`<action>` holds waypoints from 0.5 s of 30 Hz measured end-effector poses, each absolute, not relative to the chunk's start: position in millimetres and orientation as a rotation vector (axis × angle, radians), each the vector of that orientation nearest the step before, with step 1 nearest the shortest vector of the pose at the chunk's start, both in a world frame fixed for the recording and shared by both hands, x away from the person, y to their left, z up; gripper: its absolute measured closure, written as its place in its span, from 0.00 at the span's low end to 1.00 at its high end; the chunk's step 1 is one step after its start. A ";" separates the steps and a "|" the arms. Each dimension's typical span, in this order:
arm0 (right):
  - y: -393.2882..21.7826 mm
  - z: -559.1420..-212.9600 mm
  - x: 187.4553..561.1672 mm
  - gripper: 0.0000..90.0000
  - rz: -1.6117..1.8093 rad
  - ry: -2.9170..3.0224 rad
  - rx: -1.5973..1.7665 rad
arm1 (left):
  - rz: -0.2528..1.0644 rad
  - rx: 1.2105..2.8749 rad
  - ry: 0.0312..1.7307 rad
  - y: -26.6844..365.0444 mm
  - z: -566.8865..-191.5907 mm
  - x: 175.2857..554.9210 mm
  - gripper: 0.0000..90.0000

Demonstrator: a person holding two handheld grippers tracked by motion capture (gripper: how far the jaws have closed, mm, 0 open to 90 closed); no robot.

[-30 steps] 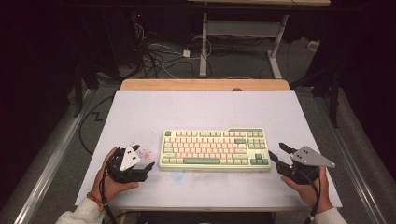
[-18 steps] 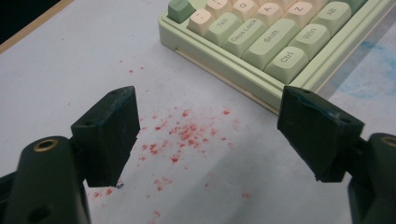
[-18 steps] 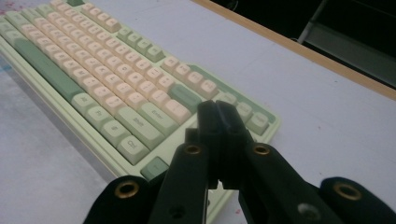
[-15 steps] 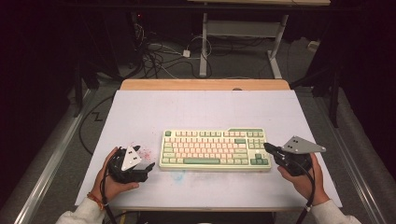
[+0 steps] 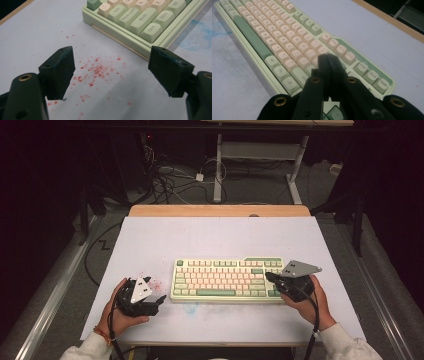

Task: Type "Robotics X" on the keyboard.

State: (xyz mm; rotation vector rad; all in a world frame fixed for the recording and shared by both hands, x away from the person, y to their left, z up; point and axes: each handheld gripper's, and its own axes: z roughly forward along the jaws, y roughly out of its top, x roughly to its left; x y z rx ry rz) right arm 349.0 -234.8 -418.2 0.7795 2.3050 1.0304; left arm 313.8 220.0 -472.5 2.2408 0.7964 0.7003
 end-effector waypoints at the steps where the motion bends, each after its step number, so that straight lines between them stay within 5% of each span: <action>1: -232.7 -419.7 349.9 1.00 1.021 2.312 0.779 | 0.700 2.241 0.795 220.1 -472.4 313.7 0.22; 15: -214.6 -444.7 355.0 1.00 0.941 2.424 0.741 | 0.685 2.240 0.796 219.5 -473.1 313.1 0.23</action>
